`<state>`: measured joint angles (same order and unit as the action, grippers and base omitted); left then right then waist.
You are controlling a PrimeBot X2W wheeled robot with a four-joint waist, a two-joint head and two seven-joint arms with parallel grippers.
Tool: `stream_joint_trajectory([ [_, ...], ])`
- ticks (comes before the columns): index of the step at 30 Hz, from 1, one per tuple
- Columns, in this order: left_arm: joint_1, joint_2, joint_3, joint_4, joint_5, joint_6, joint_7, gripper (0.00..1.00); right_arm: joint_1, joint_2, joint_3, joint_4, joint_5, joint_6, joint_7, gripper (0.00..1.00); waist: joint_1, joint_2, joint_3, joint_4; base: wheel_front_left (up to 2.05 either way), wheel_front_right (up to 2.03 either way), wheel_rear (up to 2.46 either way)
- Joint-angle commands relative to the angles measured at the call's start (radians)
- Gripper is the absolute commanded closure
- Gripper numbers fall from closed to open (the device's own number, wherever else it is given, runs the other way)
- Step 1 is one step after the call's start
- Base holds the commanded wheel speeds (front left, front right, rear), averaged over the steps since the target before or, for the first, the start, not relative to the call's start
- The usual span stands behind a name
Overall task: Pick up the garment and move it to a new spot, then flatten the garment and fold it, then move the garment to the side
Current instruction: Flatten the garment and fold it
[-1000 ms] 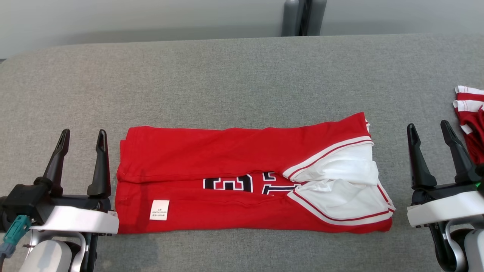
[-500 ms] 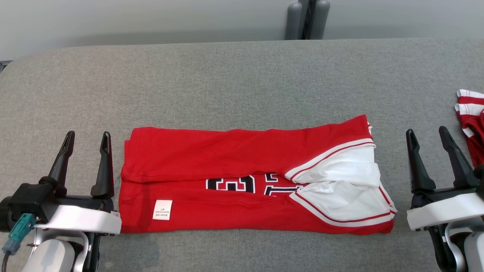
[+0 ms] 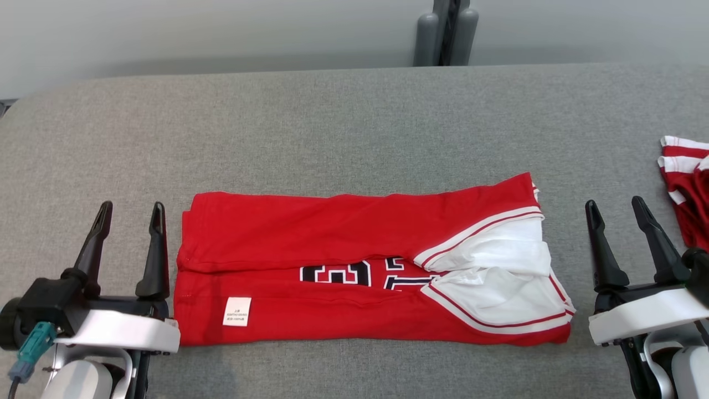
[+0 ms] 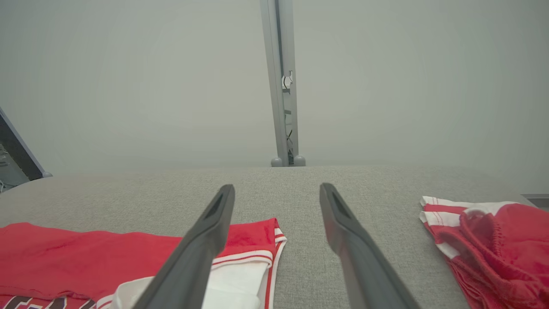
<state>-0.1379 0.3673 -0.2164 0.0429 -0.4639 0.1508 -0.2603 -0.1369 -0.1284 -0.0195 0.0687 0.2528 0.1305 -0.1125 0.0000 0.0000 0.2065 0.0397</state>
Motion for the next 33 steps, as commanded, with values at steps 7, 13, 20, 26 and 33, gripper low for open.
stream_joint_trajectory([
  [7,0.053,0.002,-0.004,-0.022,-0.008,0.017,0.009,0.0,0.036,0.01,0.01,-0.002,0.013,0.0,0.009,0.0,0.0,0.0,-0.052,-0.017,0.0,0.0,0.0],
  [13,0.07,0.005,-0.013,-0.046,-0.009,0.026,0.025,0.0,0.034,0.004,0.026,0.056,0.029,0.0,0.012,0.0,0.0,0.0,-0.064,-0.014,0.0,0.0,0.0],
  [20,0.047,0.004,-0.023,-0.053,-0.008,0.025,0.027,0.0,-0.043,-0.007,0.093,0.25,0.067,0.0,0.006,0.0,0.0,0.0,-0.042,0.006,0.0,0.0,0.0],
  [26,0.017,-0.005,-0.037,-0.041,-0.003,0.013,0.023,0.0,-0.119,0.002,0.158,0.455,0.101,0.0,-0.018,0.0,0.0,0.0,-0.02,0.032,0.0,0.0,0.0],
  [33,-0.003,-0.012,-0.041,-0.023,-0.002,0.006,0.017,0.0,-0.172,0.013,0.208,0.63,0.139,0.0,-0.047,0.0,0.0,0.0,-0.002,0.049,0.0,0.0,0.0],
])
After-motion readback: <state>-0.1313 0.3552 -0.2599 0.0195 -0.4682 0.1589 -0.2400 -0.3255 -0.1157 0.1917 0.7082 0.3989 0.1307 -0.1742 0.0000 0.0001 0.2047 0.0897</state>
